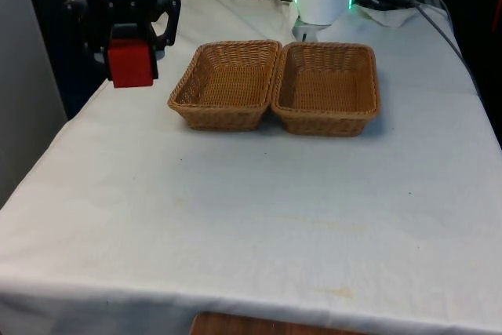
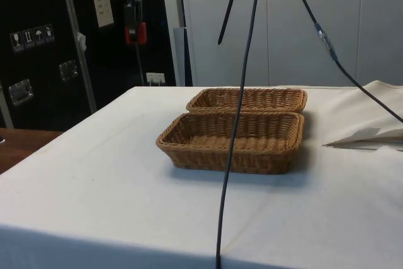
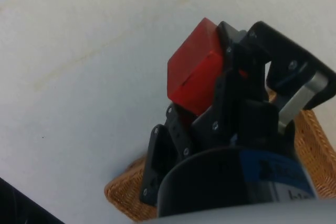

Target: Pick up the red cube and place it into the right basket.

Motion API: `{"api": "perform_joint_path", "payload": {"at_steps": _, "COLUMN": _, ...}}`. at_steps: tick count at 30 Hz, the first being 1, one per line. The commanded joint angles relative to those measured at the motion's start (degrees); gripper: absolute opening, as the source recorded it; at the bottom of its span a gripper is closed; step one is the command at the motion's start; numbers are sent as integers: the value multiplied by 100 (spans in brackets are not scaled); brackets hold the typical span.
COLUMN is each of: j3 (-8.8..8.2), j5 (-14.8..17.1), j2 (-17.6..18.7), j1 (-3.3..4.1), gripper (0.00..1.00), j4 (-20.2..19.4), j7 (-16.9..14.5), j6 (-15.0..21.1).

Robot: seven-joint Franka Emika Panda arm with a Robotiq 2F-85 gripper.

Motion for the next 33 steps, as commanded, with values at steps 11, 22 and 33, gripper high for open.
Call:
{"api": "perform_joint_path", "payload": {"at_steps": 11, "j3": -120, "j5": -17, "j2": -23, "j1": 63, "gripper": 2, "j4": -52, "j7": 372, "j6": -252}}
{"api": "perform_joint_path", "payload": {"at_steps": 22, "j3": -252, "j5": -11, "j2": -86, "j1": 178, "gripper": 2, "j4": -195, "j7": 625, "j6": -407}}
{"api": "perform_joint_path", "payload": {"at_steps": 33, "j3": -269, "j5": -23, "j2": -103, "j1": 229, "gripper": 2, "j4": -264, "j7": 733, "j6": -470}}
